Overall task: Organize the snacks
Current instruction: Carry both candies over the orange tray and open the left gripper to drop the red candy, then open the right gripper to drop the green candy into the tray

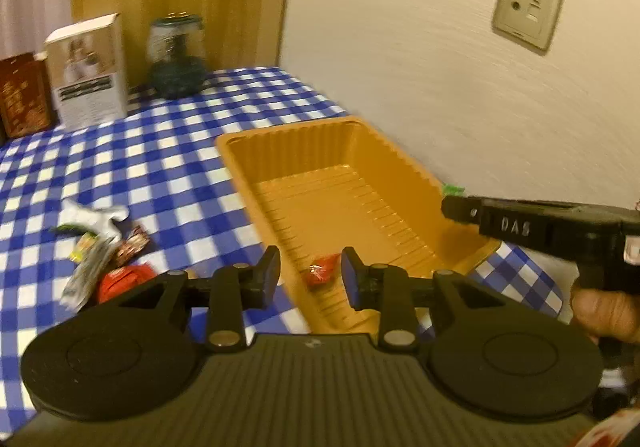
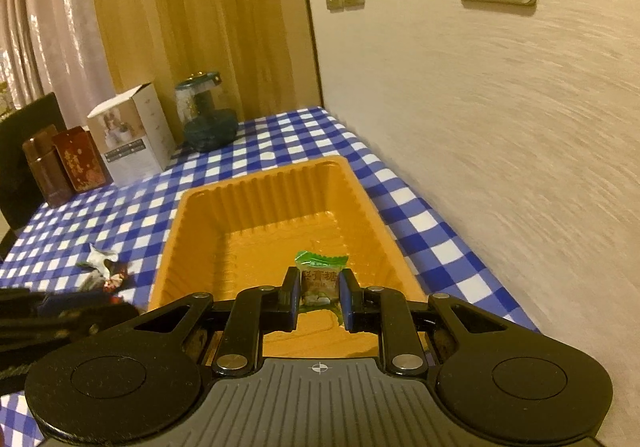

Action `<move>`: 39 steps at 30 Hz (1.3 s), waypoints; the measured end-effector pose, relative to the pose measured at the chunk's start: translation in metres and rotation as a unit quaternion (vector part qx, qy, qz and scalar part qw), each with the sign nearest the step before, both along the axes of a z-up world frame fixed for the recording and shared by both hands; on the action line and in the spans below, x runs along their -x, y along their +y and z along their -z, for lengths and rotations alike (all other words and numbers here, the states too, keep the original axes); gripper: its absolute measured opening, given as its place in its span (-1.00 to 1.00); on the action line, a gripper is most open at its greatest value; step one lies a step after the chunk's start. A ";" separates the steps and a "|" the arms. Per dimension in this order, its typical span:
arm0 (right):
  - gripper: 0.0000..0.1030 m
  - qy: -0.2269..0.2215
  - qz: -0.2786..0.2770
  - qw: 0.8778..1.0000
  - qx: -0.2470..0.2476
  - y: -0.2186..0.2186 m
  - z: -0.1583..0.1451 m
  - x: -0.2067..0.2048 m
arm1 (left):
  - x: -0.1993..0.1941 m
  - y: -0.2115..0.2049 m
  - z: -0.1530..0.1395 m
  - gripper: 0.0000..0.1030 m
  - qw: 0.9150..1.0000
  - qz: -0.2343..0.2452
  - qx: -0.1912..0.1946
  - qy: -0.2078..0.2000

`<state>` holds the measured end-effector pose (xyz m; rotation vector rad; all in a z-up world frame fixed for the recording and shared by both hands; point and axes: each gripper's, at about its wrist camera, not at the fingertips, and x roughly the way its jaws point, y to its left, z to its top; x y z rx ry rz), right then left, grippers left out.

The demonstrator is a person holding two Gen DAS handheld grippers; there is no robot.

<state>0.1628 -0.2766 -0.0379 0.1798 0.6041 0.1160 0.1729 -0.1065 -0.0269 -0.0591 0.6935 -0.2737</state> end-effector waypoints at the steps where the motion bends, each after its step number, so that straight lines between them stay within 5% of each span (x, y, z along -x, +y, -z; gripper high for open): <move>1: -0.59 -0.004 -0.003 1.000 -0.004 0.000 -0.001 0.000 | 0.003 0.004 0.000 -0.43 1.000 -0.005 0.001 0.001; 3: -0.34 -0.007 -0.002 1.000 -0.015 0.000 -0.002 0.000 | 0.009 0.013 0.000 -0.41 1.000 -0.015 0.001 0.003; 4: 0.12 -0.007 0.003 1.000 -0.018 0.000 -0.003 -0.001 | 0.012 0.017 0.000 -0.37 1.000 -0.019 0.001 0.004; 5: 0.34 -0.010 0.010 1.000 -0.022 -0.001 -0.003 0.001 | 0.015 0.021 0.000 -0.32 1.000 -0.023 0.000 0.005; 16: 0.34 0.005 0.029 0.999 -0.027 0.005 -0.012 0.042 | 0.048 0.060 -0.005 -0.05 0.998 -0.062 -0.002 0.010; 39: 0.34 0.005 -0.079 0.997 -0.020 0.112 -0.030 0.094 | 0.104 0.153 -0.016 0.32 0.988 -0.151 -0.010 0.015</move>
